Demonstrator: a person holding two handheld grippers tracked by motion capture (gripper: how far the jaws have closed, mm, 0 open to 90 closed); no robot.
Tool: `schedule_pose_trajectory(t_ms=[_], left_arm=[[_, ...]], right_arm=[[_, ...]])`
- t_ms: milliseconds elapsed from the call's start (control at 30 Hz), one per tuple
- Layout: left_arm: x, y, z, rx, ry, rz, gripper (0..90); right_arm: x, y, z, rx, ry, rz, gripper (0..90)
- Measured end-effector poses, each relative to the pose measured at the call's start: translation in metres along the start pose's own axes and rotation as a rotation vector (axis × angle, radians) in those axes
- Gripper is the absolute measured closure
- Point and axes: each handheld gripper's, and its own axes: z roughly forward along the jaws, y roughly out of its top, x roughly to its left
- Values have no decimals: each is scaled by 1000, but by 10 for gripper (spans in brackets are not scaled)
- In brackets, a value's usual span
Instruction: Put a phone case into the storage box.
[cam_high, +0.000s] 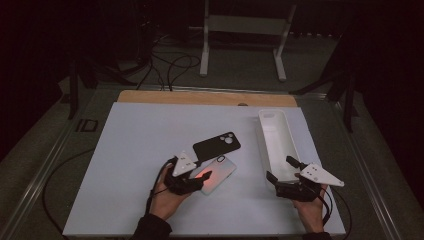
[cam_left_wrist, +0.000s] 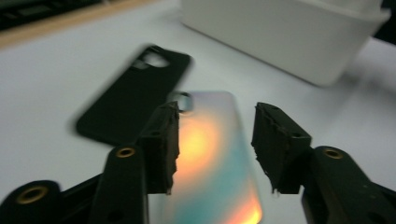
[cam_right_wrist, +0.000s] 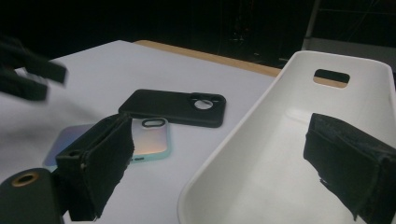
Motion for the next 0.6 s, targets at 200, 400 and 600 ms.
schedule_pose_trajectory(t_ms=[200,400,600], left_arm=[[31,-14,-50,-76,116,-42,329],[57,-30,-93,-126,209,-95,170],[70,-42,-116,-136,243,-89,26]], right_arm=[[1,0,1,-1,6,-3,83],[3,0,2,-12,10,-18,83],[3,0,3,-5,8,-11,83]])
